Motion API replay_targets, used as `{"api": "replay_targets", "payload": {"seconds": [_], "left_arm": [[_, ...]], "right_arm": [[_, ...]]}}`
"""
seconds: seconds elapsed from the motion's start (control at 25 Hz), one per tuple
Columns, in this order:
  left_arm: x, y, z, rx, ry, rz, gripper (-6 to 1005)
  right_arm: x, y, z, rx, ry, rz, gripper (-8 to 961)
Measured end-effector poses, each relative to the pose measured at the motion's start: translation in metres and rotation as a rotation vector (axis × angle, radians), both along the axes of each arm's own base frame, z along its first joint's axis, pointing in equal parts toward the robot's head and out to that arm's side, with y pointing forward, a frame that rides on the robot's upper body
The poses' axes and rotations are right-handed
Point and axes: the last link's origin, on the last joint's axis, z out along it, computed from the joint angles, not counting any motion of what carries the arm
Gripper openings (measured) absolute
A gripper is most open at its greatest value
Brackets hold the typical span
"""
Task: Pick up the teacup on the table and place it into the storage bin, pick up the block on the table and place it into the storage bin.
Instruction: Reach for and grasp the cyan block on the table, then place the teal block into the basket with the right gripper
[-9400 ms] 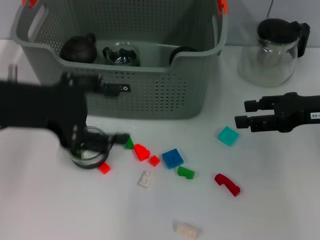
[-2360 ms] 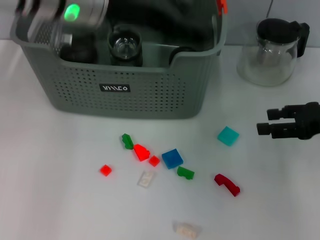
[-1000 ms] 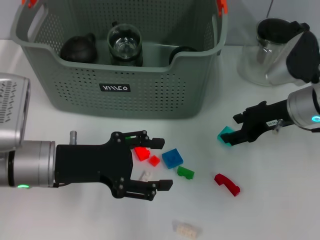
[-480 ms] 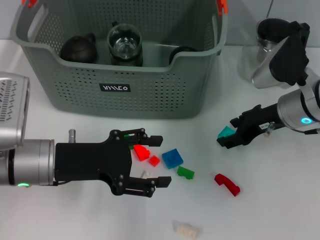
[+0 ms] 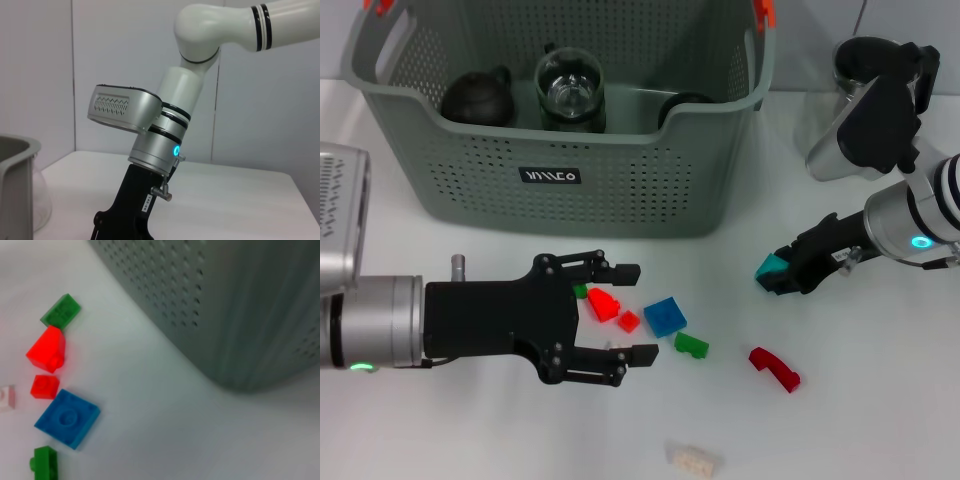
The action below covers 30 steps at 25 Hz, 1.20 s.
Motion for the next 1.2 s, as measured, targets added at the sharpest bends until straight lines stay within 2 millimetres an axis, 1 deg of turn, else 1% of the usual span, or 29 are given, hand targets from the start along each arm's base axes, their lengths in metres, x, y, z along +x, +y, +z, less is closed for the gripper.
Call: {"api": "replay_targets", "payload": {"seconds": [0.24, 0.44, 0.52, 0.6, 0.68, 0.8, 0.88, 1.0, 1.2], "left_arm": [[-0.001, 0.001, 0.004, 0.015, -0.011, 0.009, 848], [-0.003, 0.001, 0.005, 0.02, -0.015, 0.018, 847], [-0.005, 0.0, 0.006, 0.023, -0.015, 0.028, 847], [-0.007, -0.002, 0.007, 0.027, -0.015, 0.037, 847], [-0.013, -0.005, 0.008, 0.037, -0.02, 0.061, 847], [-0.019, -0.008, 0.009, 0.051, -0.026, 0.078, 847], [-0.02, -0.009, 0.009, 0.056, -0.029, 0.081, 848], [-0.019, -0.009, 0.007, 0.051, -0.038, 0.084, 848], [-0.017, -0.007, 0.004, 0.043, -0.05, 0.085, 848]], "right_arm": [[-0.002, 0.001, 0.007, 0.003, 0.005, -0.007, 434], [-0.01, -0.002, 0.019, -0.013, 0.023, -0.004, 423], [-0.017, -0.008, 0.028, -0.048, 0.042, -0.005, 419], [-0.028, -0.016, 0.04, -0.094, 0.08, 0.002, 418], [-0.044, -0.025, 0.051, -0.144, 0.139, 0.019, 421], [-0.079, -0.038, 0.071, -0.218, 0.298, 0.081, 425], [-0.105, -0.038, 0.085, -0.223, 0.399, 0.142, 428], [-0.141, -0.027, 0.1, -0.18, 0.495, 0.225, 432], [-0.194, 0.009, 0.11, -0.015, 0.523, 0.313, 439]]}}
